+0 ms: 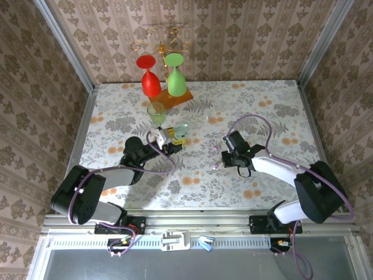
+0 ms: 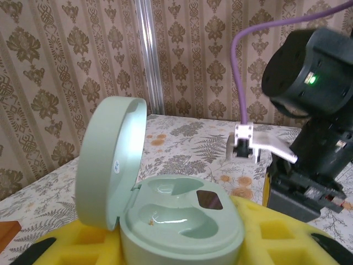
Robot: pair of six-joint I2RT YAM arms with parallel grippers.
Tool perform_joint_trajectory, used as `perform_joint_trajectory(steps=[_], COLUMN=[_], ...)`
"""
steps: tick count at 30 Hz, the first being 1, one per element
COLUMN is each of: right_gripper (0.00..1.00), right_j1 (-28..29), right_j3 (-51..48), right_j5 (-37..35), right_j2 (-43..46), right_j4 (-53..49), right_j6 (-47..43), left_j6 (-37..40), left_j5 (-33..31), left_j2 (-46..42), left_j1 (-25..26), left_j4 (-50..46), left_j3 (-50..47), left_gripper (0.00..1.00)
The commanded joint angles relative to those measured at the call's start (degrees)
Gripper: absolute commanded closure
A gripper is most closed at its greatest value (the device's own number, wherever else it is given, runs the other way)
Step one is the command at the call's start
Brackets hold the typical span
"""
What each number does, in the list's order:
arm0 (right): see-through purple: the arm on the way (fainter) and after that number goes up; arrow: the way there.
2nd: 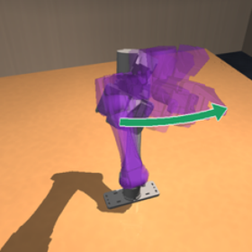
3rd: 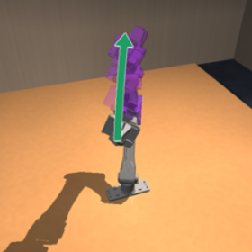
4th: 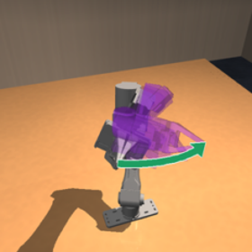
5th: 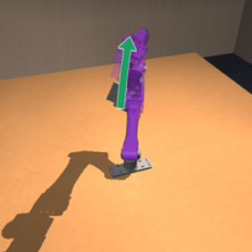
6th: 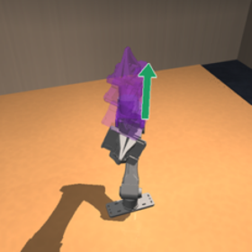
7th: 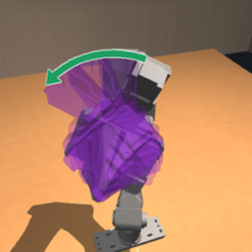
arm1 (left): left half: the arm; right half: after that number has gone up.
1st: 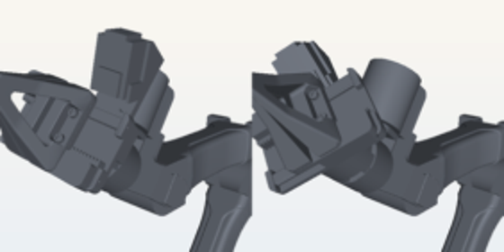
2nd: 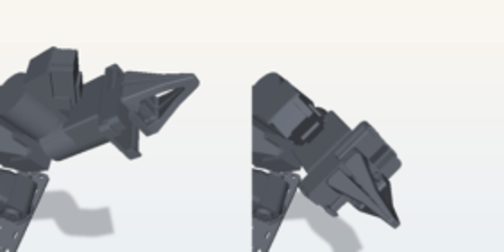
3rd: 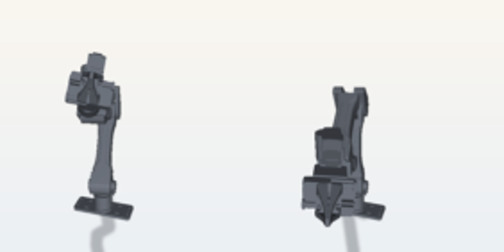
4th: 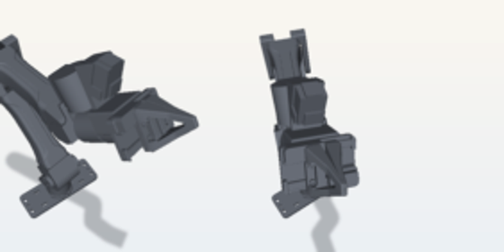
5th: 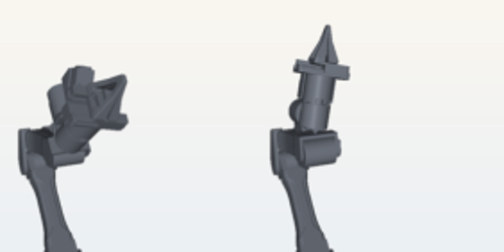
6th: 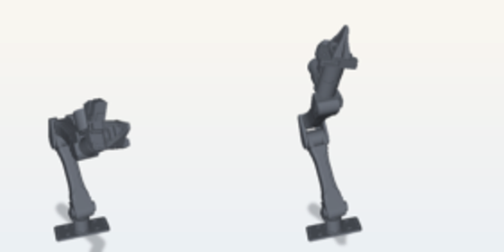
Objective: Insert the wireless bluetooth earbuds into the charging case
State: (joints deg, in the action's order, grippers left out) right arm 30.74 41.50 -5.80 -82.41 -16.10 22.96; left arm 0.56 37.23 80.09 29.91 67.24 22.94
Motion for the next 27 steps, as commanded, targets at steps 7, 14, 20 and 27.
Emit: perform_joint_trajectory(steps=[7, 14, 20, 27], right_gripper=[0.78, 0.55, 0.52, 0.54], right_j1=[0.02, -0.71, -2.91, -3.23], right_j3=[-0.99, -3.24, -1.59, 3.44], right_j5=[-0.27, -1.05, 2.69, 9.15], right_j2=[-2.72, 2.26, -0.5, -7.51], right_j4=[3.36, 5.16, 6.72, 5.25], right_j6=[1.52, 3.8, 7.93, 6.83], left_j6=[1.6, 1.39, 0.98, 0.93], left_j5=[0.03, 0.03, 0.0, 0.03], left_j2=[-0.95, -0.31, 0.05, -0.62], left_j1=[-0.29, -0.29, -0.2, -0.2], left_j4=[-0.5, 0.11, 0.83, 0.75], left_j3=[0.34, 0.53, 0.62, -0.08], left_gripper=[0.76, 0.75, 0.75, 0.76])
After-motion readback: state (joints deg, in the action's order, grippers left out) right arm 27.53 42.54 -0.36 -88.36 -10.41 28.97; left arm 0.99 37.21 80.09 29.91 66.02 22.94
